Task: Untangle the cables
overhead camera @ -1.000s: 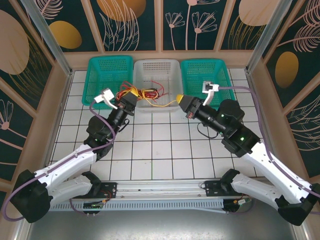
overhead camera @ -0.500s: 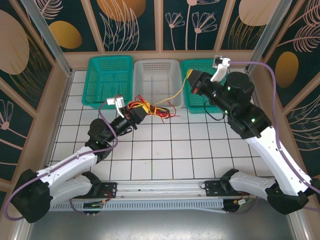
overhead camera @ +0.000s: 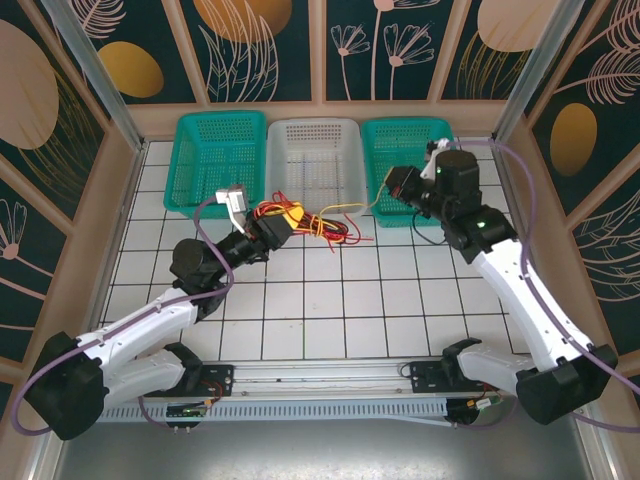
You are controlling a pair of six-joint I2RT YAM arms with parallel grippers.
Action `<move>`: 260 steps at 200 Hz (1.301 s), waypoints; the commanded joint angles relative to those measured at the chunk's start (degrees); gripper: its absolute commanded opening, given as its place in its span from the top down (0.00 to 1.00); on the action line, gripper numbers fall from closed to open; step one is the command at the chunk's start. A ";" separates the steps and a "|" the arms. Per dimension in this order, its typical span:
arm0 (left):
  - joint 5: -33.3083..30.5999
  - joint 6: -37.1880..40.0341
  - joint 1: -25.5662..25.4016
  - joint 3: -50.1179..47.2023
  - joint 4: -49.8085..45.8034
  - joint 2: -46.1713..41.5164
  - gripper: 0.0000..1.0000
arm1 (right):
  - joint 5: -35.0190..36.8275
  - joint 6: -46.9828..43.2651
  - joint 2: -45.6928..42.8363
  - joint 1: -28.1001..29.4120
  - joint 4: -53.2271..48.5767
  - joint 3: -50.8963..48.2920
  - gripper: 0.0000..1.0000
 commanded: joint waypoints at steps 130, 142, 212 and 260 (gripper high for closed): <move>-45.92 10.19 0.30 0.36 -19.76 -8.24 1.00 | 5.49 2.10 -19.30 -7.64 -6.18 -10.27 1.00; -47.24 10.51 0.61 -0.72 -22.02 -9.71 1.00 | 5.60 1.00 -19.53 -10.21 -7.85 -8.21 1.00; -46.67 9.34 3.95 -5.51 -33.37 -17.20 1.00 | 9.37 -5.12 -19.59 -24.89 -15.81 4.15 1.00; -42.60 9.45 4.72 -6.72 -36.87 -16.91 1.00 | 10.65 -6.59 -18.15 -28.34 -17.47 10.45 1.00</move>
